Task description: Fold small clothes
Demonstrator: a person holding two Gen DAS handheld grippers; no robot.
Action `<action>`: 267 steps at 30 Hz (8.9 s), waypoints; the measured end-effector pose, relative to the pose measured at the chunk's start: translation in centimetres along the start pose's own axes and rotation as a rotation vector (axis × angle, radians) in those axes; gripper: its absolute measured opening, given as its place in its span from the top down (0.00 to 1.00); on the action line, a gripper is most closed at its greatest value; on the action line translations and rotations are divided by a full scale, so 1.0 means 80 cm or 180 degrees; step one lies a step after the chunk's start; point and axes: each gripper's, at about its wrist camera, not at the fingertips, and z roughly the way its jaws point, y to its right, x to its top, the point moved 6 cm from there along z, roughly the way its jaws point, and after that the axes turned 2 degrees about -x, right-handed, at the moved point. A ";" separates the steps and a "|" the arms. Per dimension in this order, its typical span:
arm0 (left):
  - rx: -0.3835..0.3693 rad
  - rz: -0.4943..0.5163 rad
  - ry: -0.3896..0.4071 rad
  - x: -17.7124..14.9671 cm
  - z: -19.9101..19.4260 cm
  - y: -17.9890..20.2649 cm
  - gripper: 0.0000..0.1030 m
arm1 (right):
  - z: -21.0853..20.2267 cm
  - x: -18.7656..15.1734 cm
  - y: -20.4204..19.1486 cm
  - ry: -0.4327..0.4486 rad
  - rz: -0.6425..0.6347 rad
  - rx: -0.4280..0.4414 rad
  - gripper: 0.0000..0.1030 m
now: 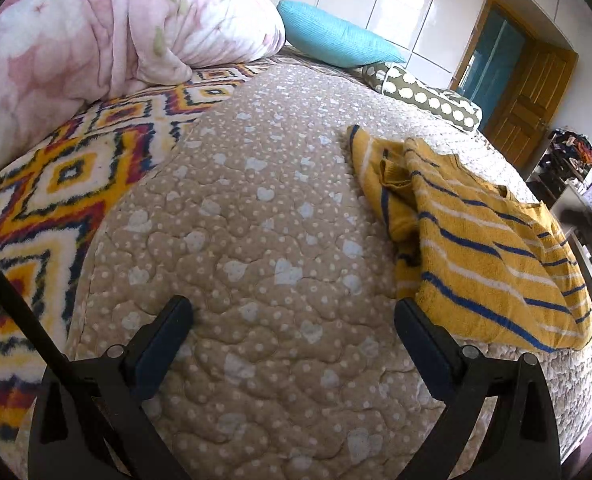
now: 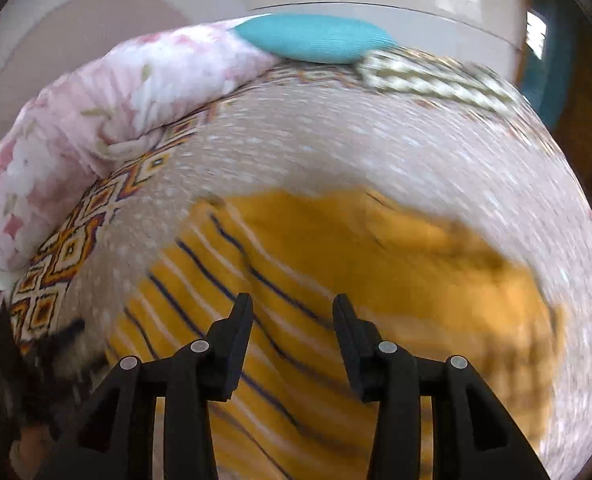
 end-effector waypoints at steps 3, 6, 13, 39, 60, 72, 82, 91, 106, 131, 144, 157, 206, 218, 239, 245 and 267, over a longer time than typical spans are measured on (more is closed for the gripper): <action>0.0063 0.0046 -0.0027 -0.001 0.001 0.002 0.03 | -0.022 -0.060 0.089 -0.0043 0.0444 -0.0069 0.56; 0.0140 0.0104 -0.0069 -0.002 0.003 0.005 0.03 | -0.028 -0.135 0.197 -0.0221 0.1078 -0.0274 0.59; 0.0367 0.0259 -0.0165 -0.004 0.010 0.012 0.03 | -0.117 -0.218 0.299 0.0229 0.1840 -0.0469 0.53; 0.0506 0.0344 -0.0165 -0.006 0.011 0.017 0.02 | -0.093 -0.262 0.220 0.0720 0.1307 -0.0953 0.17; 0.0334 0.0237 -0.0086 -0.007 0.003 0.011 0.02 | -0.027 -0.092 0.238 0.0463 0.1174 -0.0668 0.52; 0.0066 0.0011 0.0085 -0.005 -0.011 0.001 0.02 | -0.086 -0.220 0.208 0.0720 0.1013 -0.0793 0.43; 0.0891 0.0604 -0.0108 -0.013 0.001 0.029 0.00 | -0.069 -0.239 0.200 0.0966 0.1041 -0.0639 0.30; 0.0572 0.0405 -0.0064 -0.018 -0.040 0.053 0.02 | -0.077 -0.251 0.210 0.1163 0.1258 -0.0277 0.30; 0.0705 0.0630 -0.0300 0.058 0.046 0.093 0.22 | -0.076 -0.250 0.210 0.1138 0.1183 -0.0347 0.29; 0.0472 0.0139 -0.0127 -0.001 0.009 0.036 0.04 | -0.095 -0.243 0.161 0.0762 0.0616 -0.1061 0.26; 0.0386 0.0107 -0.0094 -0.011 -0.001 0.032 0.04 | -0.014 -0.103 -0.002 0.0426 -0.0039 -0.0117 0.60; 0.0222 0.0072 -0.0043 -0.053 -0.064 0.029 0.04 | 0.140 0.022 -0.126 0.0062 -0.0769 -0.0434 0.60; 0.0684 -0.0730 0.0175 -0.055 -0.160 -0.080 0.04 | 0.118 -0.090 -0.236 0.0454 -0.2236 -0.1449 0.34; 0.0627 -0.0715 0.0209 -0.062 -0.180 -0.070 0.04 | 0.123 -0.065 -0.211 0.0202 -0.1791 -0.1335 0.77; 0.0089 0.0331 -0.0086 -0.041 -0.152 0.148 0.04 | -0.102 -0.156 0.178 0.0892 0.1413 -0.0314 0.92; -0.0182 0.0722 -0.0335 -0.058 -0.118 0.236 0.04 | -0.073 -0.235 0.247 0.0748 0.1975 0.0054 0.92; -0.0427 0.1131 -0.0632 -0.043 0.069 0.371 0.02 | -0.146 -0.219 0.296 0.1345 0.1970 0.0117 0.71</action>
